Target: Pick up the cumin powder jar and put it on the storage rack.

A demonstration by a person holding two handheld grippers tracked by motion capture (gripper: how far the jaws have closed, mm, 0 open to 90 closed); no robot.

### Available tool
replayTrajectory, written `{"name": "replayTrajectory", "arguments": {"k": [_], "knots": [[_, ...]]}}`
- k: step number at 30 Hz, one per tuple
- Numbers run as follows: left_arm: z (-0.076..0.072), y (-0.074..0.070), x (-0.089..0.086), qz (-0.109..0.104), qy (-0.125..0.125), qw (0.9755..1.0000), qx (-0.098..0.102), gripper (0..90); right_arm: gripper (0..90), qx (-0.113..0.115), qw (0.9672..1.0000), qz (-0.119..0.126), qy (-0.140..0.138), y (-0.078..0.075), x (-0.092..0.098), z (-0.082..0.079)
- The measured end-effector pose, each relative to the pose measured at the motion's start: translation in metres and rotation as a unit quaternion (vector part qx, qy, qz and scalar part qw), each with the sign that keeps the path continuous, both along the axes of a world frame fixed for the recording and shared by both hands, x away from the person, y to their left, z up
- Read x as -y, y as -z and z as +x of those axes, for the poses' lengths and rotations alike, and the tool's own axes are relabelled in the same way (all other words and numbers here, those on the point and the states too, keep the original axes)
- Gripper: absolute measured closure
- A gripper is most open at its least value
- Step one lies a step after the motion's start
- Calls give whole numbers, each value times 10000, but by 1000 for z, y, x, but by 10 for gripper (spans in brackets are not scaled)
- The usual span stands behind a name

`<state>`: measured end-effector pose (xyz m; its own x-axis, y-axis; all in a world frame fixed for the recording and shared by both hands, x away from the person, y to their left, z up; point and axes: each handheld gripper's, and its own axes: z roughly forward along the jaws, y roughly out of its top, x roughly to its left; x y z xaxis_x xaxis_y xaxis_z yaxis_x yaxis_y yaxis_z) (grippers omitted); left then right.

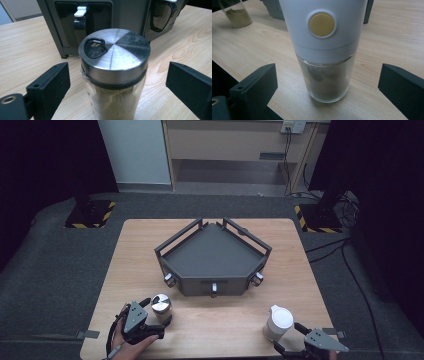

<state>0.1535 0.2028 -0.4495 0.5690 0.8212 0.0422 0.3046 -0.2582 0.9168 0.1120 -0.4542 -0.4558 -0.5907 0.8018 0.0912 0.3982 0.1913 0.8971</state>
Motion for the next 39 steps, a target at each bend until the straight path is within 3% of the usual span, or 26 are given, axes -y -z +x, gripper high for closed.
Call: {"name": "replayTrajectory", "arguments": {"k": [26, 39], "knots": [[12, 6, 0, 9, 25, 10000, -42, 113, 28, -23, 10000, 2, 5, 1, 1, 1], [15, 6, -1, -5, 109, 9999, -70, 276, 28, -25, 10000, 4, 13, 1, 1, 1]]}}
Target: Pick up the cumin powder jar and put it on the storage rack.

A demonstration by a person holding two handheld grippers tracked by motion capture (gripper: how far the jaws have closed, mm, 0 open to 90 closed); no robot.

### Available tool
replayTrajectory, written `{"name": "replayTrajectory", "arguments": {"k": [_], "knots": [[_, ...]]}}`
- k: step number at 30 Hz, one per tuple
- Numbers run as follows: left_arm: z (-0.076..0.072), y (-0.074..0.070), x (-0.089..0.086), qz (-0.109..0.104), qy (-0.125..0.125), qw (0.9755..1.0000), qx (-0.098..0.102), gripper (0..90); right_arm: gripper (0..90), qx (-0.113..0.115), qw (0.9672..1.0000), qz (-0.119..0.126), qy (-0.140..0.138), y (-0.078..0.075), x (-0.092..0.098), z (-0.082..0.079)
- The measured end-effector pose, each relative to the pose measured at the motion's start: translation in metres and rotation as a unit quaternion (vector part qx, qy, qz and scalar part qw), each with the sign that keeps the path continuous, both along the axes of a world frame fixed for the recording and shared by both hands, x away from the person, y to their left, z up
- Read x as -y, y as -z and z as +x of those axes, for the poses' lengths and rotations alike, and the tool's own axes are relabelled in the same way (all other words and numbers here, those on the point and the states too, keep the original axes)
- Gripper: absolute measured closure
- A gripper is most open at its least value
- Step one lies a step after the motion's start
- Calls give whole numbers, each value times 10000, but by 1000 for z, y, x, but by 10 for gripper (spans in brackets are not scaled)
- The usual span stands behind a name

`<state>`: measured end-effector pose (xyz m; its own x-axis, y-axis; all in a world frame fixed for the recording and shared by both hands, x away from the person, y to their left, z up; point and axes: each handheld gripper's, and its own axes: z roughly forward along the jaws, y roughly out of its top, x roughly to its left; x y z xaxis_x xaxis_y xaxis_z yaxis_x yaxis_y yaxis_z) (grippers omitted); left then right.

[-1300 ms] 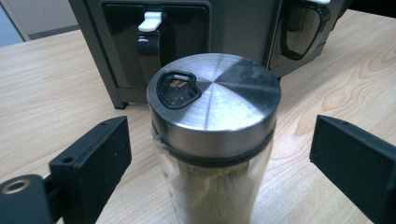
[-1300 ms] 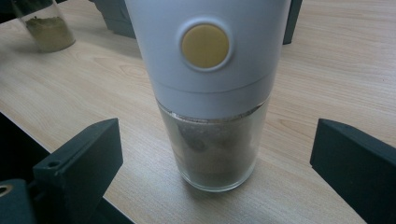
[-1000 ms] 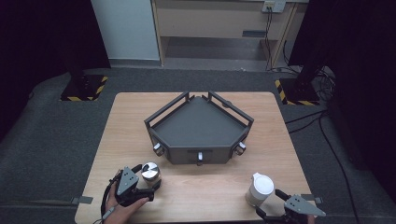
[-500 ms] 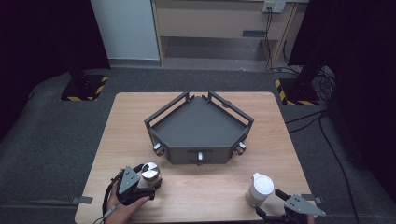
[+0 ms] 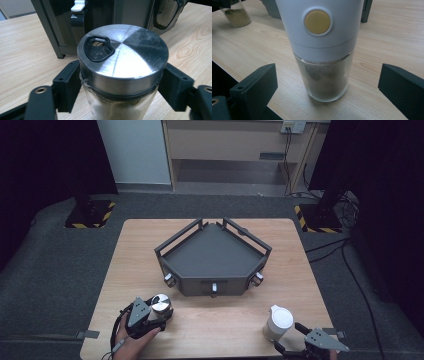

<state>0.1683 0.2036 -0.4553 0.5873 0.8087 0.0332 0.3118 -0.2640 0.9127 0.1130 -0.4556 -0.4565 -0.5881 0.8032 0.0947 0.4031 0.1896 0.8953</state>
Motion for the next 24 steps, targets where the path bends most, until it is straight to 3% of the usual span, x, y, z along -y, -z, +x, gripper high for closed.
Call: {"name": "replayTrajectory", "arguments": {"k": [8, 24], "knots": [[1, 5, -4, -116, 50, 9999, 10, 302, 28, -1, 10000, -2, 8, 0, 0, 0], [1, 1, -2, -40, -28, 10000, -14, 305, 28, -3, 10000, -4, -25, -1, 2, -1]]}}
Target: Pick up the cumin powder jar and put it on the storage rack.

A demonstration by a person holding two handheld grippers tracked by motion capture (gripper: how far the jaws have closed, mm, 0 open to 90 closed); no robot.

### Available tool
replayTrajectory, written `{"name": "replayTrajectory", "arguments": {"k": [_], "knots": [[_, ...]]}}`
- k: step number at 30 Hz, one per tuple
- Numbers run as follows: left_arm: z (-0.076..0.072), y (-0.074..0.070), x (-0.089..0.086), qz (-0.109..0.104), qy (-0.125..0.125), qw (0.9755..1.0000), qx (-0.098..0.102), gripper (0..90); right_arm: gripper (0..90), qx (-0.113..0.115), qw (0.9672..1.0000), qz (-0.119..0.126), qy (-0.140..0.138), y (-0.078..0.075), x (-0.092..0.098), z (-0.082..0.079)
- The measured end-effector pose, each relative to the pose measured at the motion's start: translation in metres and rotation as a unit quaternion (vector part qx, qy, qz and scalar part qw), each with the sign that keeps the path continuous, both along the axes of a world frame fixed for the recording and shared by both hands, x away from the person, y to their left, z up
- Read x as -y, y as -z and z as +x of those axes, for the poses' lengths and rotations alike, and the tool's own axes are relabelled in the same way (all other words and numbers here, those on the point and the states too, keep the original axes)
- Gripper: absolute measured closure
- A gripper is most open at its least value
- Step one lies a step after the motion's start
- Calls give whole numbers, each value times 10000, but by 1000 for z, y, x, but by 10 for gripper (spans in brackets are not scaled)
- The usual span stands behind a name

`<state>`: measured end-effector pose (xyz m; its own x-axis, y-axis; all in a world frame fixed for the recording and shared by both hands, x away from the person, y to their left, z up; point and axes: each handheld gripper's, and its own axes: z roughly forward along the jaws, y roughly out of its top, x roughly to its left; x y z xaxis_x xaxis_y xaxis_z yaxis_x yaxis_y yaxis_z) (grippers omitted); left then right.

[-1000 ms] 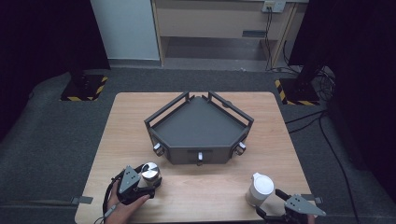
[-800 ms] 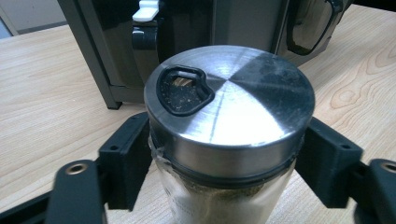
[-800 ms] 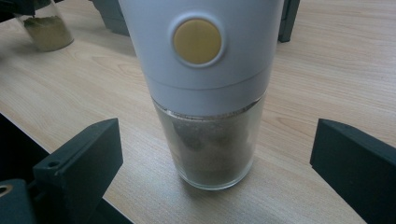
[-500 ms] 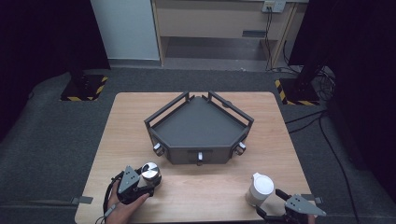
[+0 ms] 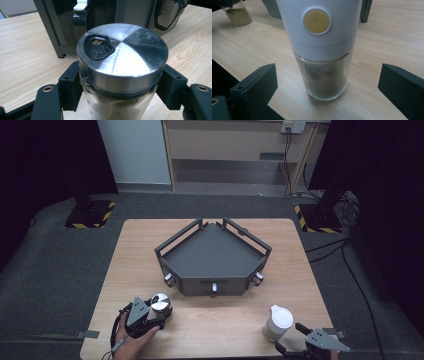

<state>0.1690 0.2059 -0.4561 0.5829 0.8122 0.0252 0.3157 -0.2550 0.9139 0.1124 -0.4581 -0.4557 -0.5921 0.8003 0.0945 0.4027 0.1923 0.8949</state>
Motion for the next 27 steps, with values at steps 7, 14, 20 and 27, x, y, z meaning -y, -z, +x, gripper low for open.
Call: {"name": "replayTrajectory", "arguments": {"k": [7, 14, 20, 27], "knots": [[-4, -6, 1, -35, -1, 10000, 22, 305, 28, 3, 10000, 0, -27, 0, 1, 0], [-8, -22, 4, -23, 32, 9999, 110, 305, 28, -6, 10000, -14, -39, -1, 0, -1], [-14, -42, 6, -65, 48, 9998, 191, 305, 26, -14, 10000, -30, -62, -1, -1, -1], [-18, -59, 7, -70, 44, 9997, 218, 305, 26, -7, 10000, -48, -86, -1, -1, -1]]}}
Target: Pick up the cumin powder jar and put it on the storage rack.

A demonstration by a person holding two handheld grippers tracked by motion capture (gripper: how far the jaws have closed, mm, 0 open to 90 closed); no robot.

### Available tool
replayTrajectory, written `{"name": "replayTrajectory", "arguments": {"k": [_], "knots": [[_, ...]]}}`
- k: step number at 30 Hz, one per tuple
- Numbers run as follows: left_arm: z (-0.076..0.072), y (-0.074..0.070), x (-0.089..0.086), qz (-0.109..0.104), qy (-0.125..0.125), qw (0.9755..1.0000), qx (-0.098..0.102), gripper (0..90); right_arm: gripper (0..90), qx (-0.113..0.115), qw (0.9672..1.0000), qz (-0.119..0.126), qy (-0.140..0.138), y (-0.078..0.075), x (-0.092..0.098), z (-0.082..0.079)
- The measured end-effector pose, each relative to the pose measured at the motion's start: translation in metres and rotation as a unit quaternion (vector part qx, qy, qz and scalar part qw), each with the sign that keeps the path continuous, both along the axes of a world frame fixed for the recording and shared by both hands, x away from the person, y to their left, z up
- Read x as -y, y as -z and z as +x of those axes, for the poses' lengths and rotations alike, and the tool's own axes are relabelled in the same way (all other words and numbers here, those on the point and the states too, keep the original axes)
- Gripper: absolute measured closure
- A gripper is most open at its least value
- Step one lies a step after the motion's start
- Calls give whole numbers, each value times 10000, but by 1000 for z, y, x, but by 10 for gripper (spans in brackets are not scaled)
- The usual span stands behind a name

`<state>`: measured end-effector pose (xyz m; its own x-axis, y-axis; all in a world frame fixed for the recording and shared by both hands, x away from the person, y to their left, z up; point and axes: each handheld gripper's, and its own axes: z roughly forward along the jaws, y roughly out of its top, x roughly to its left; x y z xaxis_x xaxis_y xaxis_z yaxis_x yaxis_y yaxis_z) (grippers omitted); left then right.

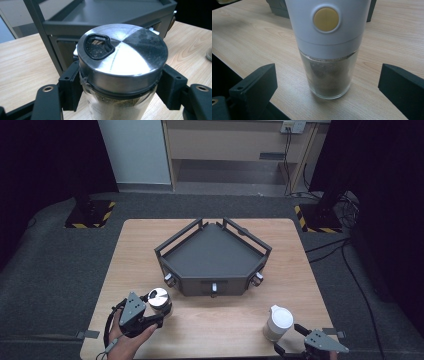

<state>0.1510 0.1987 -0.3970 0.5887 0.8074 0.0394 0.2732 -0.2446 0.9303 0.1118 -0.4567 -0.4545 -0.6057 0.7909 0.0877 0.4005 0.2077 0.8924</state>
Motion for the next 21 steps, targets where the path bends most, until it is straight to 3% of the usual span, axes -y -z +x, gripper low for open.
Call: {"name": "replayTrajectory", "arguments": {"k": [12, 21], "knots": [[2, -34, 6, -58, 7, 10000, 64, 305, 21, 2, 10000, -35, -58, 0, 0, 1], [14, -59, 15, -66, 45, 9999, 127, 305, 22, 6, 10000, -21, -72, -1, 1, 1]]}}
